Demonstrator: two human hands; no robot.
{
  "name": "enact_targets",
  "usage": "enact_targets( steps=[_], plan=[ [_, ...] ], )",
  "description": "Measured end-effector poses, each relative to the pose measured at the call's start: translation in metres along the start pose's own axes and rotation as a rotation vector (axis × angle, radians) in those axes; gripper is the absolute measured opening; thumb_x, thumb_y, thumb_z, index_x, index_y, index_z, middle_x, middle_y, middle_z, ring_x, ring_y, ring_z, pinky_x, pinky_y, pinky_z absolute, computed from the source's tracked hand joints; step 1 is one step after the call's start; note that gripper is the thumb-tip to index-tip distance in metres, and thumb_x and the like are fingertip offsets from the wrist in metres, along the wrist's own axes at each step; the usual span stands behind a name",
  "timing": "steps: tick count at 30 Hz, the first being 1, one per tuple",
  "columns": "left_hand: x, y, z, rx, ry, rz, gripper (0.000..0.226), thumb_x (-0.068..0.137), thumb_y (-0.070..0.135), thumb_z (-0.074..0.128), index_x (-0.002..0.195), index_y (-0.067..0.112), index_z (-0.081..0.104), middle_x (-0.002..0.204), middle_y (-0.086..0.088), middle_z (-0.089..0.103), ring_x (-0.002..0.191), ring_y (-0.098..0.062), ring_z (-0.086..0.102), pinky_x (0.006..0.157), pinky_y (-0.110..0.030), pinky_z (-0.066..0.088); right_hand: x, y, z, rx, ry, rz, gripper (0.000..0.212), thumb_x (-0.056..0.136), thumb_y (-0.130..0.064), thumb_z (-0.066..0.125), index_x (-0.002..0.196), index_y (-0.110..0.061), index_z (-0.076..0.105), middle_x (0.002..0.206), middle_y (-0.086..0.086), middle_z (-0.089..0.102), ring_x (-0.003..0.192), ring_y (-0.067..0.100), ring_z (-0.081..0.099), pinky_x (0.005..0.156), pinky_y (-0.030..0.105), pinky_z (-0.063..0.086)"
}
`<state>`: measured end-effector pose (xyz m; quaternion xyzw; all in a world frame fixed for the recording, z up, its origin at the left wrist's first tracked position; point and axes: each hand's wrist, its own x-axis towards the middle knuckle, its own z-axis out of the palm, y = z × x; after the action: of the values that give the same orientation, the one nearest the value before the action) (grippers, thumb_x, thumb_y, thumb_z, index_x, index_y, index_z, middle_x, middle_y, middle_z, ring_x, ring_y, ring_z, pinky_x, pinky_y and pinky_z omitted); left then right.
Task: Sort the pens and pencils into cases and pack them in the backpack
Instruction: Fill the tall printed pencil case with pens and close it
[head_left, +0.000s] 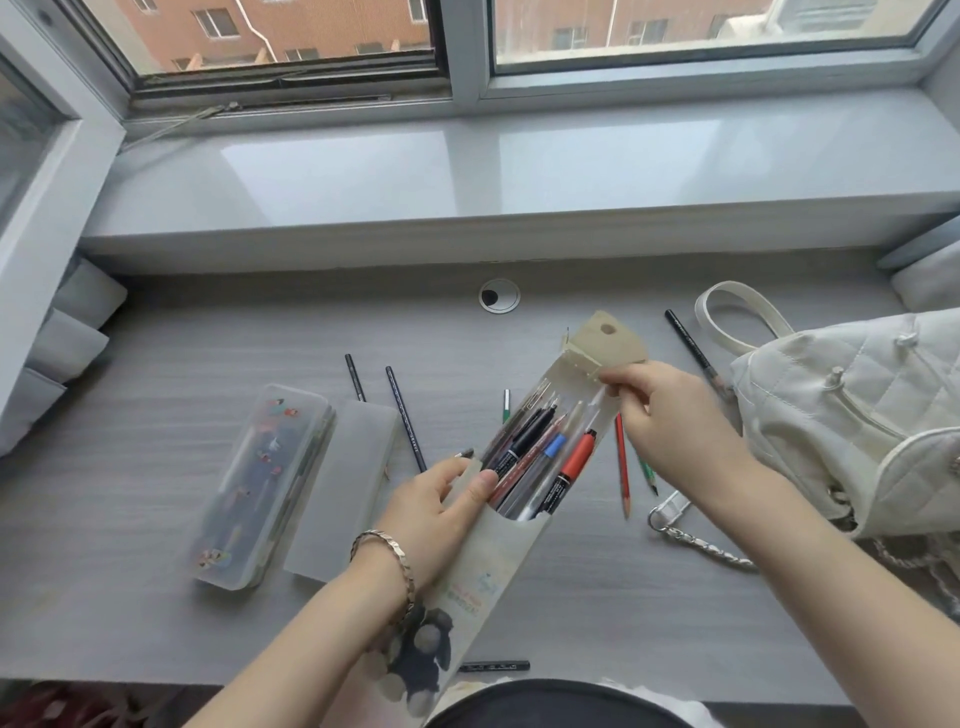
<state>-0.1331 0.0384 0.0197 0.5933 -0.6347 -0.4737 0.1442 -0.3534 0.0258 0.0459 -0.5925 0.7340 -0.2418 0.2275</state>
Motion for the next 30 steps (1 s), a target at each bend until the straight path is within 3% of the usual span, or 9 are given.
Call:
enact_targets(
  steps=[3,9,14,18,23,27,30],
  plan=[
    [0.0,0.003,0.001,0.018,0.009,0.006,0.02,0.088,0.044,0.049,0.071,0.039,0.056,0.062,0.013,0.061,0.061,-0.002,0.056,0.059,-0.021,0.043,-0.005,-0.001,0.009,-0.123,-0.055,-0.024,0.038,0.087,0.004,0.042,0.12,-0.007,0.059,0.123,0.012,0.059,0.115,0.029,0.052,0.094,0.027,0.036],
    [-0.001,0.007,0.001,0.063,-0.009,0.001,0.013,0.088,0.046,0.049,0.077,0.043,0.056,0.084,0.008,0.07,0.083,-0.008,0.064,0.077,-0.029,0.05,-0.003,0.001,0.011,-0.085,-0.064,0.03,0.039,0.087,0.003,0.041,0.122,-0.007,0.055,0.12,0.016,0.059,0.116,0.029,0.05,0.1,0.034,0.038],
    [-0.002,0.007,0.003,0.066,-0.027,-0.022,0.014,0.088,0.045,0.049,0.086,0.038,0.061,0.088,0.008,0.07,0.085,-0.007,0.063,0.077,-0.024,0.047,-0.008,0.007,0.018,-0.132,-0.112,0.076,0.03,0.088,-0.008,0.047,0.116,-0.01,0.058,0.112,0.014,0.061,0.11,0.029,0.05,0.095,0.031,0.036],
    [0.002,0.008,0.003,0.068,-0.064,-0.061,0.014,0.088,0.045,0.049,0.076,0.044,0.056,0.086,0.011,0.068,0.084,-0.007,0.063,0.074,-0.019,0.046,-0.013,0.009,0.02,-0.258,-0.1,0.042,0.033,0.087,-0.004,0.045,0.117,-0.009,0.058,0.114,0.013,0.059,0.108,0.031,0.048,0.094,0.033,0.035],
    [0.008,0.007,0.001,0.094,-0.061,-0.07,0.012,0.087,0.047,0.05,0.078,0.042,0.057,0.091,0.006,0.07,0.088,-0.011,0.064,0.082,-0.028,0.05,-0.019,-0.001,0.02,-0.311,-0.122,0.023,0.034,0.09,-0.007,0.042,0.122,-0.013,0.053,0.116,0.011,0.058,0.105,0.031,0.054,0.086,0.034,0.041],
    [0.01,0.002,-0.001,0.168,-0.084,-0.073,0.016,0.085,0.054,0.049,0.089,0.042,0.06,0.092,0.008,0.069,0.09,-0.012,0.063,0.085,-0.034,0.05,-0.014,0.0,0.019,-0.119,-0.138,0.137,0.033,0.091,-0.006,0.039,0.119,-0.015,0.054,0.117,0.01,0.057,0.104,0.028,0.055,0.087,0.032,0.041],
    [0.007,-0.001,-0.003,0.177,-0.086,-0.081,0.019,0.085,0.053,0.049,0.094,0.04,0.061,0.091,0.009,0.068,0.091,-0.012,0.062,0.085,-0.031,0.049,-0.008,0.004,0.017,0.074,-0.2,0.257,0.033,0.091,-0.005,0.037,0.115,-0.014,0.058,0.107,0.006,0.061,0.095,0.023,0.06,0.081,0.029,0.044]
  ],
)
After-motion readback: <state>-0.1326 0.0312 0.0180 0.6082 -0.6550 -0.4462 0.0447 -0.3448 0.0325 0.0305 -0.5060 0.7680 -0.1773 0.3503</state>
